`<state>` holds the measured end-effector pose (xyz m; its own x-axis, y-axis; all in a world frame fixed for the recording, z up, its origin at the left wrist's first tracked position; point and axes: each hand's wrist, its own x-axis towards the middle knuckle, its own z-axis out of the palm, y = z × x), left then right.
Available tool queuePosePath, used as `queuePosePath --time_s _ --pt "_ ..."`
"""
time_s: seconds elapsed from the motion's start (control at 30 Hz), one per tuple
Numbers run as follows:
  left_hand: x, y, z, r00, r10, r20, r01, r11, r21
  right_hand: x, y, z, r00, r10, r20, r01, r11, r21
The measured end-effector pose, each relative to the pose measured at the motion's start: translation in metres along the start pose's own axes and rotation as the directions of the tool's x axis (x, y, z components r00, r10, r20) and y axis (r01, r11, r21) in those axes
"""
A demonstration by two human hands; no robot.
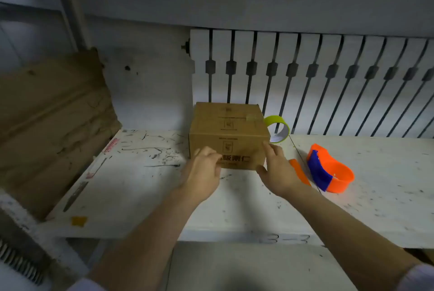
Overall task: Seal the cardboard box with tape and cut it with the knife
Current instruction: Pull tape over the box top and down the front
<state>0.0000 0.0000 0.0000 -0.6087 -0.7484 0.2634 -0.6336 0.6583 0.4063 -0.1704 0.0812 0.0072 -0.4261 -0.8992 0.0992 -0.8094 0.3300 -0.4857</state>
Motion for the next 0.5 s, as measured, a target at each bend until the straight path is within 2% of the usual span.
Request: queuePosePath --time_s 0.1,0.23,0.5 --pt "0.026 0.004 0.011 0.998 0.040 -0.049 -0.039 0.999 0.014 0.027 0.012 0.003 0.997 0.047 -0.057 -0.042 0.996 0.082" --pt "0.055 0.018 0.025 0.995 0.067 -0.073 -0.064 0.997 0.041 0.054 0.022 0.003 0.991 0.133 0.015 -0.134 0.981 0.143" --pt "0.076 0.030 0.049 0.998 0.043 0.039 -0.048 0.991 0.127 0.058 0.020 0.011 0.997 0.076 -0.033 -0.066 0.971 0.231"
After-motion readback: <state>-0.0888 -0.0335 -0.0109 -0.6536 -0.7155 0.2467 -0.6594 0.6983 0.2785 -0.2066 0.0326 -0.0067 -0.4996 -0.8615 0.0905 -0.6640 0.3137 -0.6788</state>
